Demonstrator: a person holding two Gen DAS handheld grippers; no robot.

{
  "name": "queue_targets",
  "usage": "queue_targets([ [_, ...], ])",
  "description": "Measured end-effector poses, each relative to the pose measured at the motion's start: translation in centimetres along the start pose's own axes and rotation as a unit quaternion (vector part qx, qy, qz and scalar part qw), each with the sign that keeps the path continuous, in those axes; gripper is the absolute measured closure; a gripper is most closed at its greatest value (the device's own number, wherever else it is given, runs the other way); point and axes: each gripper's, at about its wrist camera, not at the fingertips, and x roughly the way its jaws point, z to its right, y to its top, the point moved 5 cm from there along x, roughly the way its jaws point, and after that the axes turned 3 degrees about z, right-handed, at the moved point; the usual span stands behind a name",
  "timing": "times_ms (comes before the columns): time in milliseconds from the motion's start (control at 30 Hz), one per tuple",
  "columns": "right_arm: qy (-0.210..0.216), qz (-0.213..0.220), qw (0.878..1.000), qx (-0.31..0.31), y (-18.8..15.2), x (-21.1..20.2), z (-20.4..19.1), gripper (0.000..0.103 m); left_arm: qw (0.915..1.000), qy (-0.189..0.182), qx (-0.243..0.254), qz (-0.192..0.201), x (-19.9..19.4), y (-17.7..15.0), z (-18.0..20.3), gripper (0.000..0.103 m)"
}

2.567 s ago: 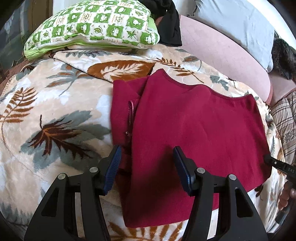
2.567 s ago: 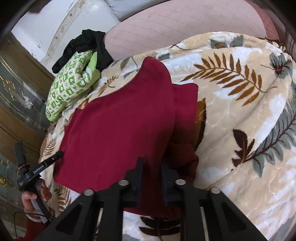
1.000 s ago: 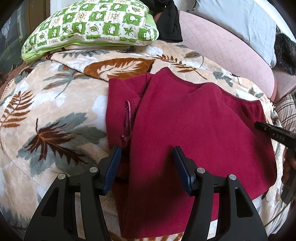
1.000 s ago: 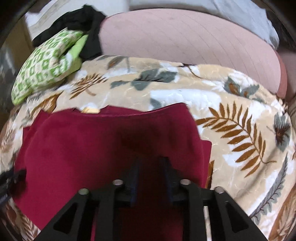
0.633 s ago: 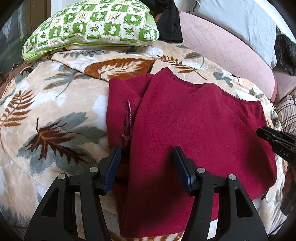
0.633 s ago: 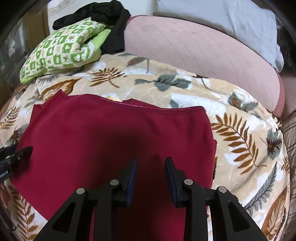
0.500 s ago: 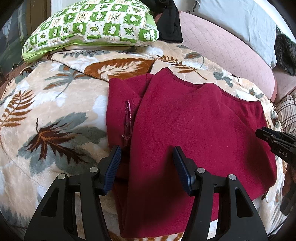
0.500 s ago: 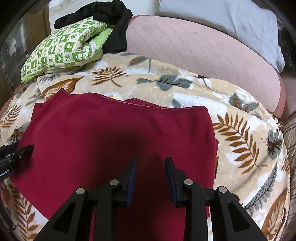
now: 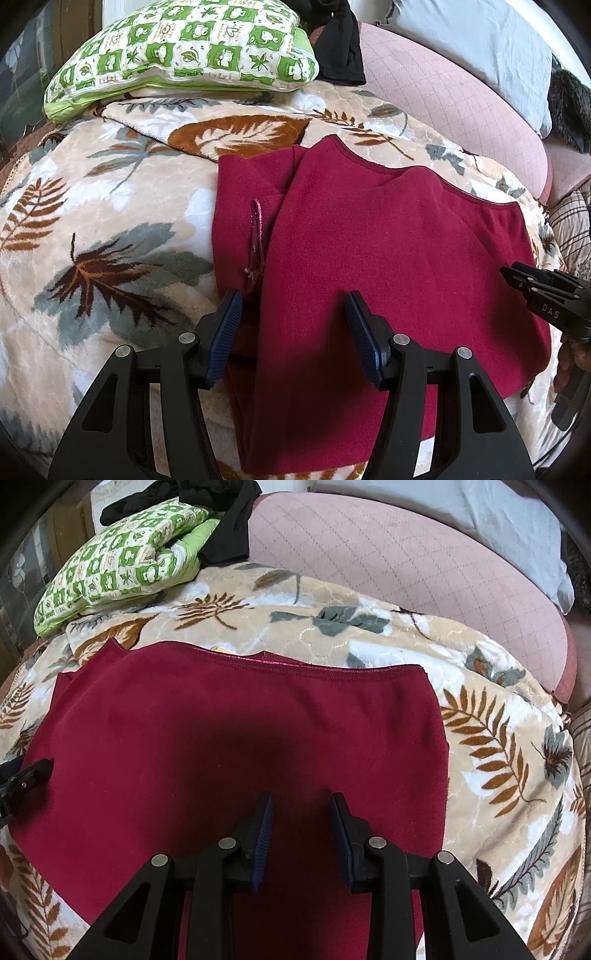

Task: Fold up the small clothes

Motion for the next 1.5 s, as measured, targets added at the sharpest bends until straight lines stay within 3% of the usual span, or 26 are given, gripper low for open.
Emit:
queue_targets([
  [100,0.005,0.011,1.0,0.014,0.8,-0.9,-0.4,0.073,0.9997,-0.008,-0.023,-0.001,-1.1,-0.7,-0.9,0.045],
  [167,0.048,0.023,0.998,0.028,2.3,-1.9,-2.1,0.072,0.9986,-0.019,-0.05,-0.004,-1.8,-1.5,-1.8,0.045],
  [267,0.126,0.031,0.991,0.039,4.4,-2.4,-6.3,0.058,0.994,-0.032,-0.103,-0.022,-2.4,-2.7,-3.6,0.045],
  [400,0.219,0.003,0.975,0.029,6.9,-1.4,-14.1,0.053,0.9885,-0.054,-0.137,-0.034,-2.3,-3.1,-4.4,0.045],
  [533,0.211,-0.024,0.977,-0.018,8.9,0.8,-20.9,0.036,0.9919,-0.045,-0.115,-0.031,-2.2,-3.0,-3.9,0.045],
  [633,0.2,-0.071,0.976,-0.049,9.3,3.4,-24.2,0.032,0.9897,-0.052,-0.128,-0.039,-1.8,-3.2,-4.1,0.045],
  [767,0.157,-0.093,0.978,-0.099,9.0,5.3,-25.9,0.026,0.9898,-0.049,-0.127,-0.04,-1.8,-3.3,-4.0,0.044],
  [967,0.127,-0.093,0.982,-0.103,8.8,6.6,-25.5,0.025,0.9904,-0.045,-0.125,-0.038,-2.2,-3.5,-3.5,0.044],
  [1000,0.127,-0.088,0.983,-0.098,8.8,6.6,-25.3,0.028,0.9904,-0.045,-0.125,-0.037,-2.2,-3.5,-3.6,0.044],
  [1100,0.122,-0.07,0.985,-0.097,8.8,6.0,-24.4,0.053,0.9906,-0.043,-0.124,-0.037,-1.7,-3.1,-3.7,0.044],
  [1233,0.164,-0.055,0.983,-0.065,8.8,4.8,-22.4,0.076,0.9915,-0.038,-0.119,-0.035,-1.6,-3.0,-3.4,0.042],
  [1500,0.222,-0.022,0.975,-0.018,9.2,2.2,-20.5,0.084,0.9936,-0.033,-0.105,-0.023,-1.8,-2.8,-3.2,0.039],
])
